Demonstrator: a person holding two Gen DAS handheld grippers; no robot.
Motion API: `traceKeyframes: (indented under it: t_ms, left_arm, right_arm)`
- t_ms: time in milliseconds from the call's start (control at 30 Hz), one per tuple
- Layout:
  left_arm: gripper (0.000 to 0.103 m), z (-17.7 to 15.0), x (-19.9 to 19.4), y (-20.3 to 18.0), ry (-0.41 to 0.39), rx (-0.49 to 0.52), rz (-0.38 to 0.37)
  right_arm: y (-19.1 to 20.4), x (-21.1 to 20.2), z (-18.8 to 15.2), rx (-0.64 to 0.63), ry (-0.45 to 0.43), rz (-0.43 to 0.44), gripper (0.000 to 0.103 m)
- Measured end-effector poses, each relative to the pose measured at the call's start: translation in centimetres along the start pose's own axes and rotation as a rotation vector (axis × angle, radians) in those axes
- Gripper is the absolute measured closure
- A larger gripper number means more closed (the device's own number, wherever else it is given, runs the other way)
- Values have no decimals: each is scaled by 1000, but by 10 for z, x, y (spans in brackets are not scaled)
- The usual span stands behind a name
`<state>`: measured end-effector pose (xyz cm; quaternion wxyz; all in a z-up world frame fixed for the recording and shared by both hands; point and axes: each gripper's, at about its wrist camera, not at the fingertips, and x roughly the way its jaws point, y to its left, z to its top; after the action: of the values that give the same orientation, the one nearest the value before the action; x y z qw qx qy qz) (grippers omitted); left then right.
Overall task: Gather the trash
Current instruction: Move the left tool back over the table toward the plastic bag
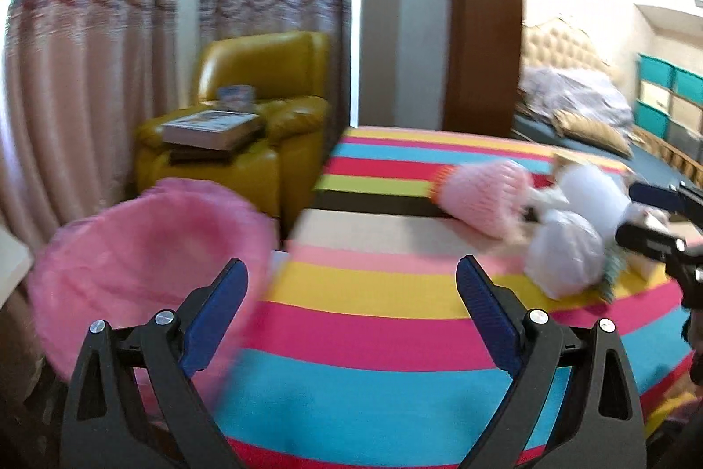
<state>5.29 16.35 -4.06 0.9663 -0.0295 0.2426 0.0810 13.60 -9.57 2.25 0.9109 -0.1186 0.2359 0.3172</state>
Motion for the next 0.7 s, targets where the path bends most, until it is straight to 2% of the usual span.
traceKeyframes:
  t_ms: [333,467,700]
  left_arm:
    - [14,-8,23,-89,61,117,-151]
    - [14,-3,36,-116,75,136,-187]
    - [14,7,56,-134,107,129,-191]
  right_arm:
    - [-66,-35,-47,126,30,-141,25]
    - [-83,-40,-62,168,52,-183,25]
    - [-111,-32,-72,248,107,-229,25]
